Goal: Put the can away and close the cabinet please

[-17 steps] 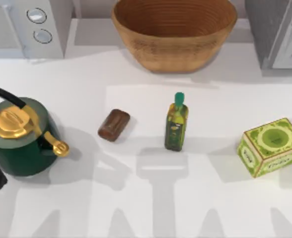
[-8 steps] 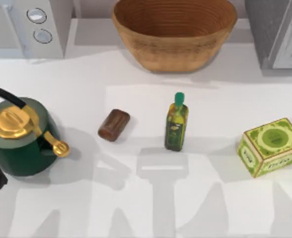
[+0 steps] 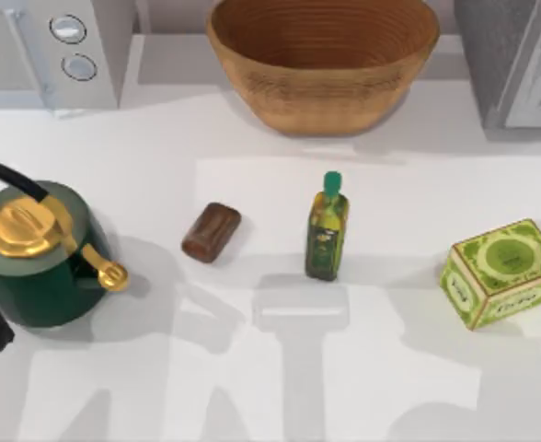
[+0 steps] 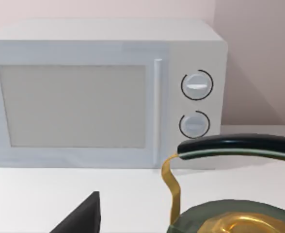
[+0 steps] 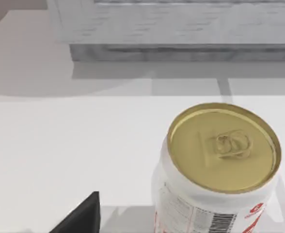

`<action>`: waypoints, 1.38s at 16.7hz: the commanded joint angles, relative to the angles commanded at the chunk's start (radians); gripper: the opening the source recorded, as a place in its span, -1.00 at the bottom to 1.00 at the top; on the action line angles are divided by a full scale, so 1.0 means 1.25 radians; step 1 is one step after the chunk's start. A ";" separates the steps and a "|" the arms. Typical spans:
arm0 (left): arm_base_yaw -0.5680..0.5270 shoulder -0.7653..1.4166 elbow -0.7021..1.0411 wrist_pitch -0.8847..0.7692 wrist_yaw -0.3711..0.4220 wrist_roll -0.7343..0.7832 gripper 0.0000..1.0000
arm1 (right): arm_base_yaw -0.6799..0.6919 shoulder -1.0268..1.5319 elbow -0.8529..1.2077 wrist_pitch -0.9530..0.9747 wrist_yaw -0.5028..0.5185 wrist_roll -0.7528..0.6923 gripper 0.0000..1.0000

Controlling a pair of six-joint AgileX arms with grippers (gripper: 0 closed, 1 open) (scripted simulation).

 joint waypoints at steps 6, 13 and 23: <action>0.000 0.000 0.000 0.000 0.000 0.000 1.00 | -0.006 0.194 0.028 0.097 -0.018 -0.007 1.00; 0.000 0.000 0.000 0.000 0.000 0.000 1.00 | -0.003 0.191 0.030 0.089 -0.013 -0.005 1.00; 0.000 0.000 0.000 0.000 0.000 0.000 1.00 | 0.003 0.396 0.177 0.154 0.004 0.003 1.00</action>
